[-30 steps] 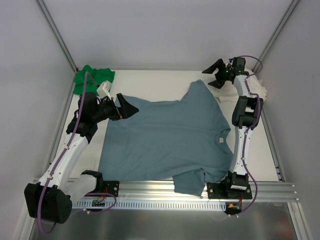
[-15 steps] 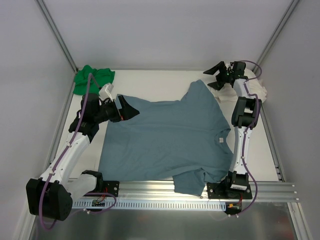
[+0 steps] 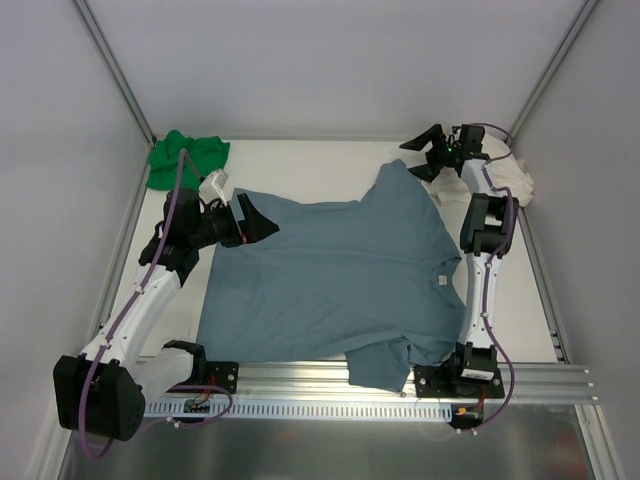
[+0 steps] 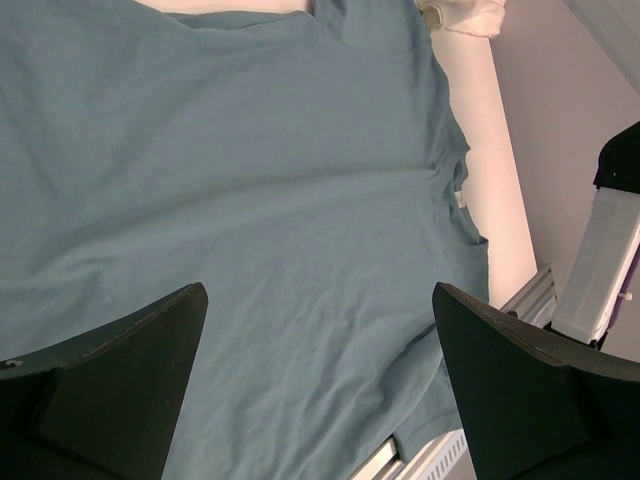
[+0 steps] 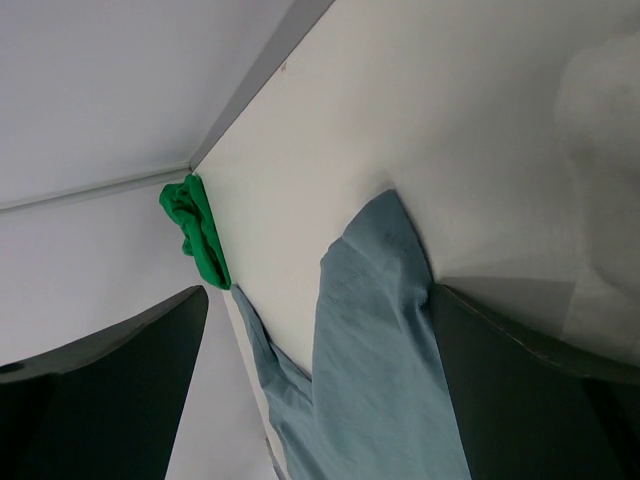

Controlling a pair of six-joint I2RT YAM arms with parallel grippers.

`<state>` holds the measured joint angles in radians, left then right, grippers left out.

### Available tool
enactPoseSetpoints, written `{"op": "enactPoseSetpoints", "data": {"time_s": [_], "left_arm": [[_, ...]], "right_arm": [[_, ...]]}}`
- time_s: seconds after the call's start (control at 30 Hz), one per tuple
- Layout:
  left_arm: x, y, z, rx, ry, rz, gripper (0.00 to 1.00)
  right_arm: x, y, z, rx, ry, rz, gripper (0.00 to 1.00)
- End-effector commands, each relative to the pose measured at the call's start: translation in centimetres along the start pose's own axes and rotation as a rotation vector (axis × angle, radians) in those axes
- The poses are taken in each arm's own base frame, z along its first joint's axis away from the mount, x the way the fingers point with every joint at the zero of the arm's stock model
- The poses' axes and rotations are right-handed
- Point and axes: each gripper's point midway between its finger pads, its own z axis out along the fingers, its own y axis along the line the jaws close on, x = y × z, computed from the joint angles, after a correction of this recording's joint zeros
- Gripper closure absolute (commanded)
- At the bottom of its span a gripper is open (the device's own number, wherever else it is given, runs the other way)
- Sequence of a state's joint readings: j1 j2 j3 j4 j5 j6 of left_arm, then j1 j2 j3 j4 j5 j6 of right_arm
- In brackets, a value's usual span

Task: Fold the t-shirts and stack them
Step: Grap the side of the flattened tshirt furthest away from the robot with both arms

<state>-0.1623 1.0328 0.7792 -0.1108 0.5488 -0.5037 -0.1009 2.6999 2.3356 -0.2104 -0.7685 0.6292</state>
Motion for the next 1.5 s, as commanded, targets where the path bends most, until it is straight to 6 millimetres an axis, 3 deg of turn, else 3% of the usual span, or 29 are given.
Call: {"op": "enactPoseSetpoints", "data": {"time_s": [0.0, 0.13, 0.23, 0.27, 0.37, 0.6, 0.87, 1.03, 1.27, 1.47], "left_arm": [[-0.2, -0.2, -0.1, 0.019, -0.013, 0.045, 0.01], [-0.1, -0.1, -0.2, 0.012, -0.014, 0.045, 0.01], [-0.1, -0.1, -0.2, 0.010, -0.015, 0.045, 0.01], [-0.1, -0.1, -0.3, 0.010, -0.016, 0.046, 0.01], [-0.1, -0.1, -0.4, 0.006, -0.021, 0.046, 0.01], [0.0, -0.2, -1.0, 0.000, -0.032, 0.053, 0.02], [0.5, -0.1, -1.5, -0.004, -0.044, 0.049, 0.01], [0.8, -0.1, -1.5, 0.005, -0.046, 0.040, 0.01], [0.8, -0.2, -2.1, -0.003, -0.058, 0.055, 0.01], [0.9, -0.2, -1.9, 0.004, -0.054, 0.050, 0.01]], "right_arm": [[2.5, -0.2, 1.5, -0.025, 0.080, 0.029, 0.01], [3.9, -0.2, 2.0, -0.025, 0.119, 0.038, 0.03], [4.4, -0.4, 2.0, -0.026, 0.138, 0.044, 0.32], [4.6, -0.5, 2.0, -0.026, 0.143, 0.048, 0.59], [4.6, -1.0, 1.7, -0.012, 0.148, 0.067, 0.99], [3.9, -0.3, -1.0, 0.038, 0.084, -0.003, 0.99], [2.3, 1.5, -8.4, 0.158, -0.024, -0.154, 0.99], [2.2, 1.0, -10.6, 0.197, -0.050, -0.163, 1.00], [4.1, 1.2, -11.8, 0.195, -0.034, -0.146, 0.99], [9.4, 0.8, -13.1, 0.180, 0.083, -0.107, 0.99]]}}
